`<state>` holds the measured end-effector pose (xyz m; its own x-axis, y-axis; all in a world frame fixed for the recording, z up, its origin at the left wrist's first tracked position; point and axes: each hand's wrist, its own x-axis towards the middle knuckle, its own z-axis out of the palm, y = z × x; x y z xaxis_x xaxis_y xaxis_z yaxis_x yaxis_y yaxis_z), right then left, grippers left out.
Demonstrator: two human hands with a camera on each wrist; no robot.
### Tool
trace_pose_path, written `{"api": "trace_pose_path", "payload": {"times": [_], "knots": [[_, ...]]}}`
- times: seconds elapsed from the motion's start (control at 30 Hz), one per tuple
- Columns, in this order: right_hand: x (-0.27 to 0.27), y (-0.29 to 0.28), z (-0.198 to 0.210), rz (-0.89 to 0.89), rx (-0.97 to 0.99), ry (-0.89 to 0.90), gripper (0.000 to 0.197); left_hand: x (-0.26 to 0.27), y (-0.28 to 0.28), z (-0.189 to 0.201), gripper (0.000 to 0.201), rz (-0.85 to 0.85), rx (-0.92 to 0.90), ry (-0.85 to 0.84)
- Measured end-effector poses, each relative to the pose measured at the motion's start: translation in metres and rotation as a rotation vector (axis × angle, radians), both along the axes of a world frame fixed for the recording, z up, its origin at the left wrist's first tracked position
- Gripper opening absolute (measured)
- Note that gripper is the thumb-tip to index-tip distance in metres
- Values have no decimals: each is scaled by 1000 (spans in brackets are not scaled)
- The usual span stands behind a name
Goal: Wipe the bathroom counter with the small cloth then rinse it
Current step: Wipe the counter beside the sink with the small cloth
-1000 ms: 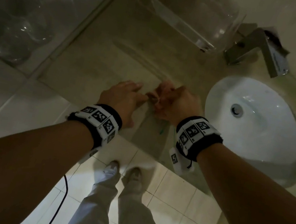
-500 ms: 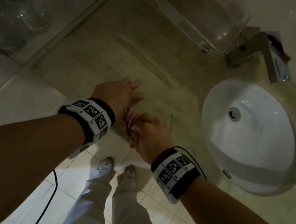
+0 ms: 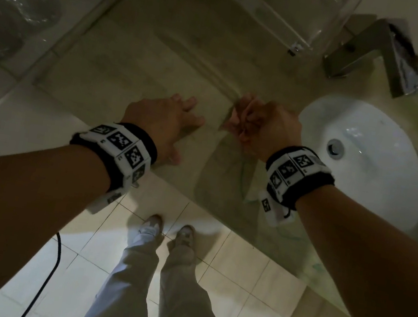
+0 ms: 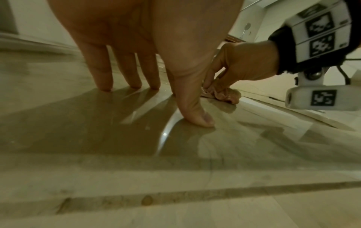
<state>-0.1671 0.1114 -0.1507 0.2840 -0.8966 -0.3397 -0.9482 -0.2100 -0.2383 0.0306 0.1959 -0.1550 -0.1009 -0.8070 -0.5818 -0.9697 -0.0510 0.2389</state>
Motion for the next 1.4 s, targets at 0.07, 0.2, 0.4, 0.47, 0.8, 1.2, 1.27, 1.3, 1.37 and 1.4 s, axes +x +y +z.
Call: {"api": "trace_pose_path", "payload": {"times": [0.07,0.2,0.4,0.47,0.8,1.2,1.27,1.3,1.37,1.4], "knots": [[-1,11,-2,11,0,3,20,-1,0,2,99,-12,-6,-7],[-9,51,1,52,29,-69,9,-1,1,4,98,-19,-2,-34],[-28,121,-8,206,46,-100,29,-3,3,6,97,-30,-7,-57],[-34,137,-13,208,41,-121,28,-4,4,6,97,-20,-14,-43],[-36,105,-11,-67,69,-88,13,-2,7,-2,97,-25,-34,-44],[-53,75,-11,-267,11,-25,30,-41,23,0,87,-52,-94,60],[-60,94,-8,-193,21,-16,26,-62,27,-2,89,-70,-106,107],[-64,105,-6,-152,17,-20,23,-71,28,-2,89,-81,-114,126],[-75,132,-6,-102,-4,-46,16,-89,31,-4,89,-115,-128,148],[-82,145,-9,-102,-6,-66,12,-97,33,-5,89,-137,-137,150]]}}
